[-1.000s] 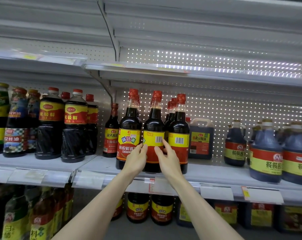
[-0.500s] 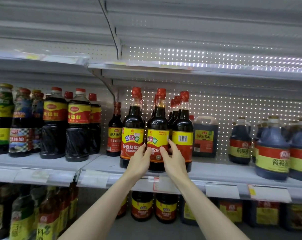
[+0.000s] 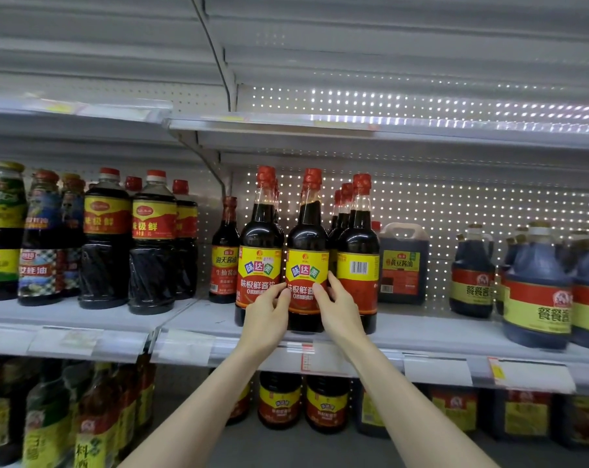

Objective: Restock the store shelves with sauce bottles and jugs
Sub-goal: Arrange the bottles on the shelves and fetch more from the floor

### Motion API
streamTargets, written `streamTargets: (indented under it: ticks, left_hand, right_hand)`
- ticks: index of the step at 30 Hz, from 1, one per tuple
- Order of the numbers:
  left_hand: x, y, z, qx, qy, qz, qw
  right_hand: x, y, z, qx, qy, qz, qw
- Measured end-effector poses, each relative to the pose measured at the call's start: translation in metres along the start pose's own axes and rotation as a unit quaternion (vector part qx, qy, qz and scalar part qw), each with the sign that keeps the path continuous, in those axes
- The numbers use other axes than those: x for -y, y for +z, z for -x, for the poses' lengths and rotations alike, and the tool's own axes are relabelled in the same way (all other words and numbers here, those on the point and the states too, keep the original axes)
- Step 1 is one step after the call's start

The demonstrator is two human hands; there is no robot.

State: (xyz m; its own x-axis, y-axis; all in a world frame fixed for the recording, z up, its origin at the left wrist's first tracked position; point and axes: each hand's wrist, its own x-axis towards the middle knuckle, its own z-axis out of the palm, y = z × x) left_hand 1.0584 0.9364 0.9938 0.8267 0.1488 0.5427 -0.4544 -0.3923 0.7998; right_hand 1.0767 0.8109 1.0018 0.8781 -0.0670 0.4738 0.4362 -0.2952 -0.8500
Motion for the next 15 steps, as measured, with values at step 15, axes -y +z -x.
streamTargets:
  ticks: [15]
  left_hand:
    - [0.0058,0.004,0.0009,-0.012,-0.011,0.006,1.0]
  right_hand:
    - [-0.004,0.002,0.0071,-0.063,-0.041,0.036,0.997]
